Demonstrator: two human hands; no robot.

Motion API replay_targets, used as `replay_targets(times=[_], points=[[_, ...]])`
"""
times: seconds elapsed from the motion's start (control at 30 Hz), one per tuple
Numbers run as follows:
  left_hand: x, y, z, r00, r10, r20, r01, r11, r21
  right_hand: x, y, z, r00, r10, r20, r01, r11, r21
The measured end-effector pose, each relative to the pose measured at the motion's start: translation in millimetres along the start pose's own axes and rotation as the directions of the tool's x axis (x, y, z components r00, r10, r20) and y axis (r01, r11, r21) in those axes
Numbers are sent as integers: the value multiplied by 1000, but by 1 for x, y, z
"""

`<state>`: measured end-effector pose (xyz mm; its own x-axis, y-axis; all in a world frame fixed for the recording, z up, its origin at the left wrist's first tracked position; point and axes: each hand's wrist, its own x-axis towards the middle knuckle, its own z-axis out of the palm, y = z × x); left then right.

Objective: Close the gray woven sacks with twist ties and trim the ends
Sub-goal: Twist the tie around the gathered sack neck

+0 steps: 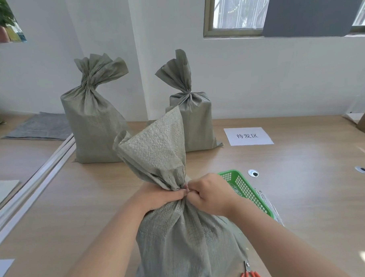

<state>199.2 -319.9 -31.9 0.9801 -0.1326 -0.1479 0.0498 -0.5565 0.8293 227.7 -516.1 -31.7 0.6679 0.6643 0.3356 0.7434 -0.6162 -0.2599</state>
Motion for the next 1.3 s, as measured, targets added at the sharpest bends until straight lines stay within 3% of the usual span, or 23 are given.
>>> replay_targets(times=[0.37,0.63,0.77,1.17,1.3], points=[[0,-10,-6,1000,11,-21,-12,999,-46,-16,7,10,995,70,-68,-62,992,111],[8,-9,-6,997,-16,-78,9,996,-89,-49,20,29,923,380,-61,-339,877,340],[11,-11,-8,998,-16,-64,12,998,-64,-69,25,40,841,538,-54,-467,773,430],[14,-10,0,994,48,-94,-56,995,-88,-146,51,93,535,844,43,-788,479,387],[17,-15,-1,992,60,-108,-66,996,-61,-171,59,112,381,919,106,-878,323,352]])
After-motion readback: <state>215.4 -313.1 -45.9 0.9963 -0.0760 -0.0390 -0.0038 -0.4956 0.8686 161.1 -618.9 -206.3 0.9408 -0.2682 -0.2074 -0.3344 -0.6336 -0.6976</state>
